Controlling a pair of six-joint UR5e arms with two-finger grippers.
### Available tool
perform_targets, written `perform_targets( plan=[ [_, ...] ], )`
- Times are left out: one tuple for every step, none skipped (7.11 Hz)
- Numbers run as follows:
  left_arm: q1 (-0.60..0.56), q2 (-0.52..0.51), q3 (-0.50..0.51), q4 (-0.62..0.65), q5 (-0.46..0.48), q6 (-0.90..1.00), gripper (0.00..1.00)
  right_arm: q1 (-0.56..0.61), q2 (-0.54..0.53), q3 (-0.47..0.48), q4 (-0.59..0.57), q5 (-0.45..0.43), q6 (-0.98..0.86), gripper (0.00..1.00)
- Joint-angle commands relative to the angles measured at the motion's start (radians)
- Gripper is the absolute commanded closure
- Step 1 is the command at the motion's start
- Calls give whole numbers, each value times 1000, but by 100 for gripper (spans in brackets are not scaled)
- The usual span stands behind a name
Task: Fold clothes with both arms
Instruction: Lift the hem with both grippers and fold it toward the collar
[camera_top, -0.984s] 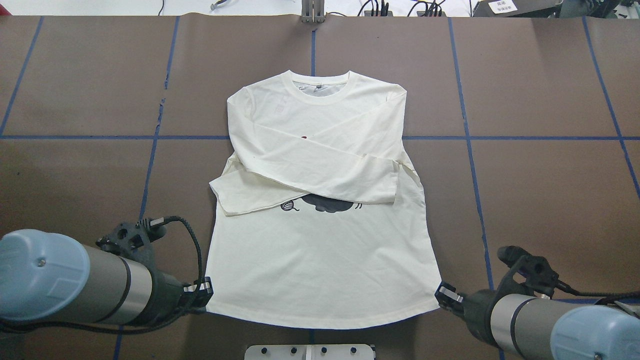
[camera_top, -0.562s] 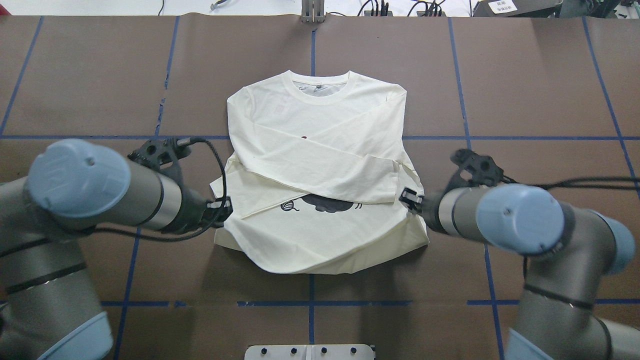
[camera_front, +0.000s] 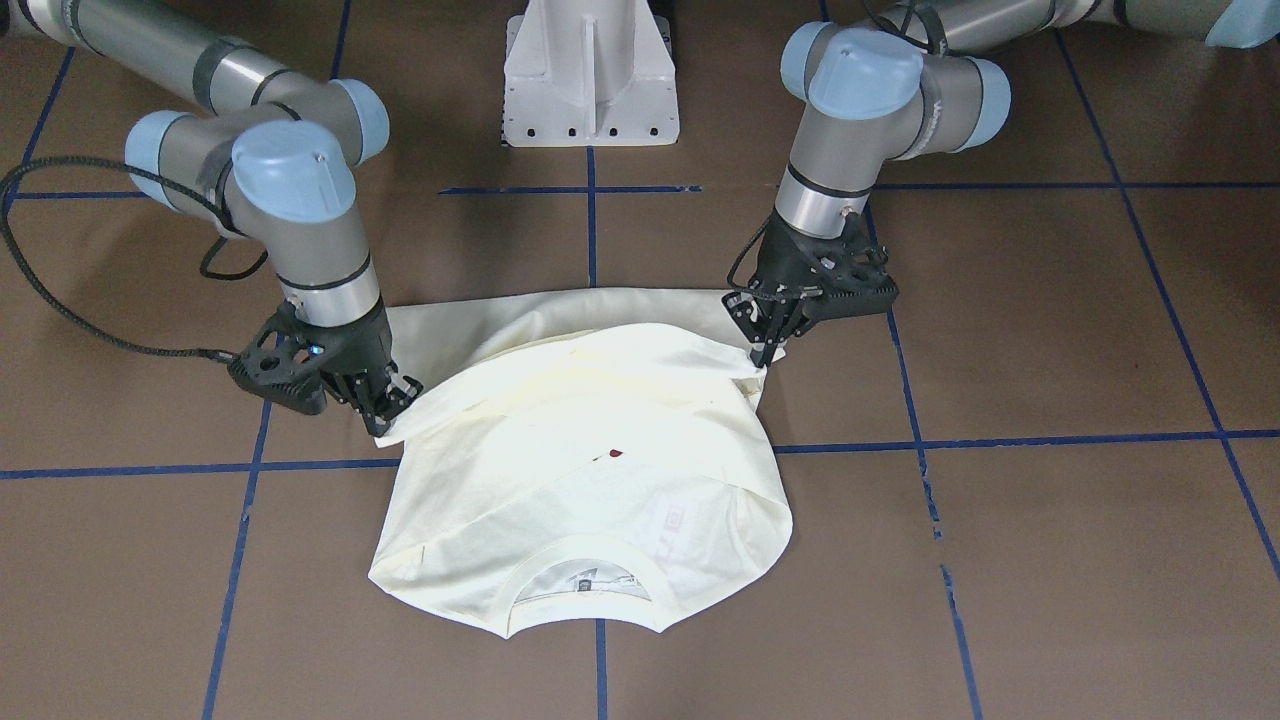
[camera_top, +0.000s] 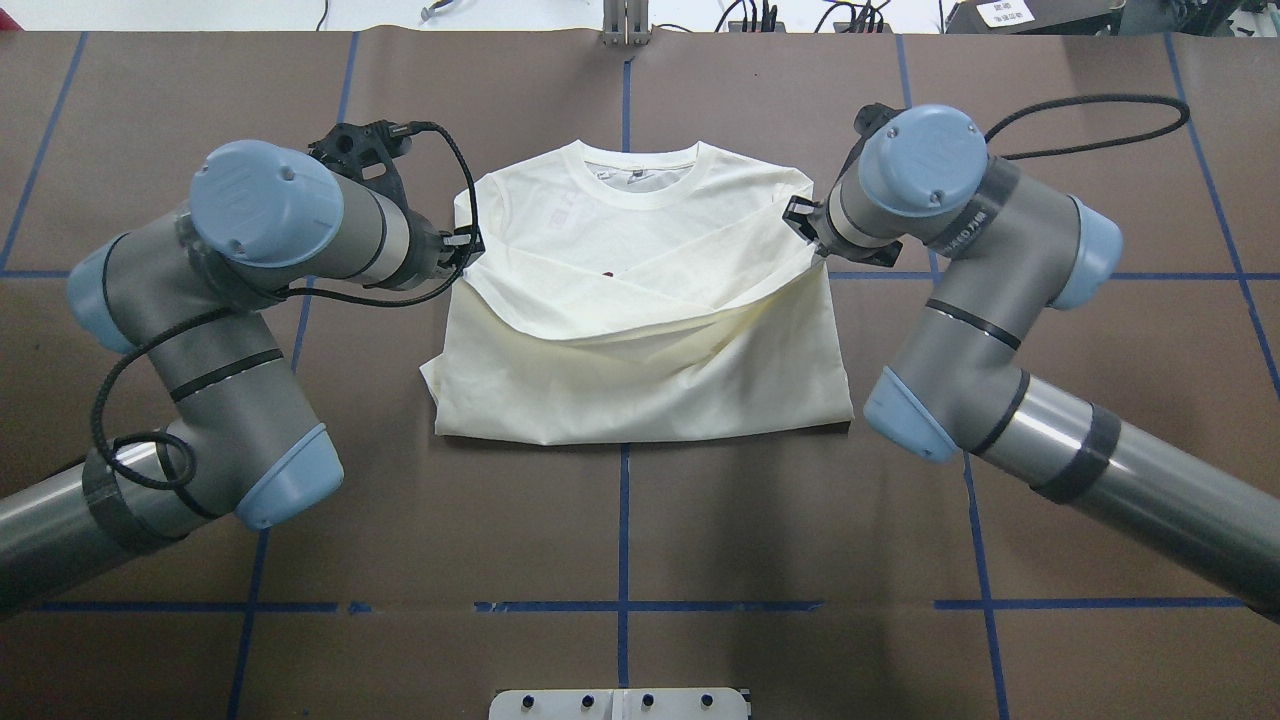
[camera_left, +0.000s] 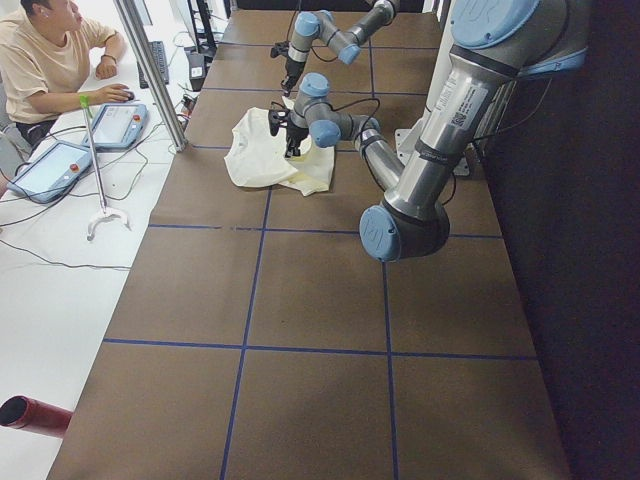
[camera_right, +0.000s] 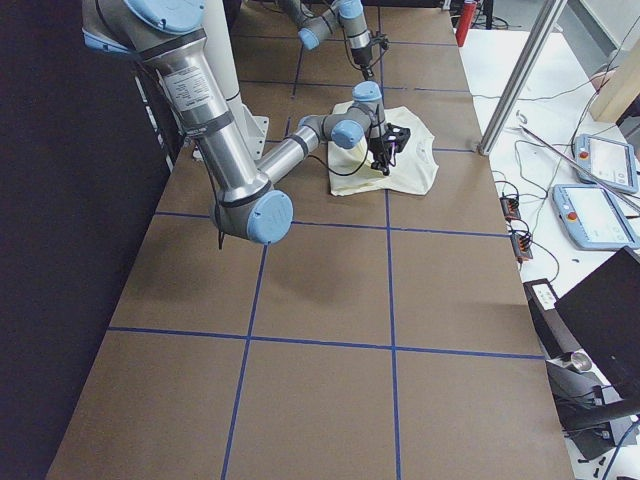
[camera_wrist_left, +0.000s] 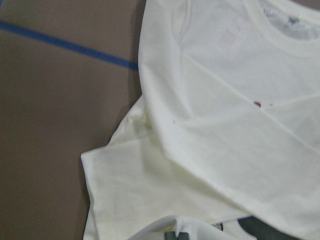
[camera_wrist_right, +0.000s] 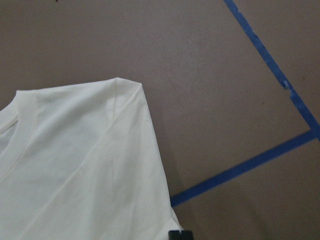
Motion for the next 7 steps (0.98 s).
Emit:
perform_targets(
  plan=[
    [-16,-69,160,-45,112,20,100,57,138,-222,31,4,-10,100],
    [-16,-89,256,-154,165,22,100,65,184,-304,34,3,-12,100],
    [-22,-94,322,-225,187,22,100,77,189,-357,95,-6,-18,100],
    [-25,-119,344,-238,227,22,100,79,191,-377,123,-11,-15,100],
    [-25,-132,364,-243,239,20,100,82,192,-377,125,-13,-15,100],
    [-26,-132,375,-252,256,19,93,80,200,-376,123,-11,-4,100],
    [-39,-130,378,-293,255,15,86,80,198,-374,127,-11,-4,100]
  ],
)
